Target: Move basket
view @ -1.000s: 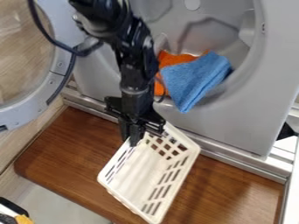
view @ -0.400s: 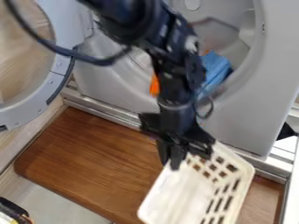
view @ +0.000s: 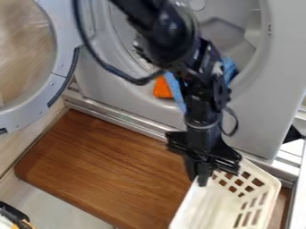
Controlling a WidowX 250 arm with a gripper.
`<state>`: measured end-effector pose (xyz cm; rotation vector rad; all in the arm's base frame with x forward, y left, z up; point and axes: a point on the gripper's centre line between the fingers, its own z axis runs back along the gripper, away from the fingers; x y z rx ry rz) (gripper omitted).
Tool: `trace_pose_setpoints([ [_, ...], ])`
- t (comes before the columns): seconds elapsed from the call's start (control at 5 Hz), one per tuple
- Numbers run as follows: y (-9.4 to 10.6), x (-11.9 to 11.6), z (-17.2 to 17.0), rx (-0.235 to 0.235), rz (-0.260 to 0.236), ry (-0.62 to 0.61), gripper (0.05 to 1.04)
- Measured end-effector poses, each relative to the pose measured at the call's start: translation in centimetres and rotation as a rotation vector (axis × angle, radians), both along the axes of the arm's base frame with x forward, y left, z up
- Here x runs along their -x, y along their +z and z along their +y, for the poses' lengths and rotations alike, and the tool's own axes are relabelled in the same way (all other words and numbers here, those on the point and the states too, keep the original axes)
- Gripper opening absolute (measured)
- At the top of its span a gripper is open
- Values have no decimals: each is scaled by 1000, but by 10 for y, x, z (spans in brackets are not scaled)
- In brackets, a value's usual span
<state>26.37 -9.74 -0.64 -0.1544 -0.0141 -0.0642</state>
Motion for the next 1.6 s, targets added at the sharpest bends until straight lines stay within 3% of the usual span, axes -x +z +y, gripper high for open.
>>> trace_pose_setpoints([
  [0.4, -15, -14, -24, 86, -29, -42, 85],
  [0.8, -13, -25, -37, 155, -87, 13, 120],
  [1.0, -15, -23, -36, 155, -93, 23, 310],
  [1.2, -2, -23, -36, 167, -127, 25, 609],
  [1.4, 4, -23, -35, 175, -126, 7, 913],
  [1.6, 13, -23, -31, 173, -139, -23, 1008],
])
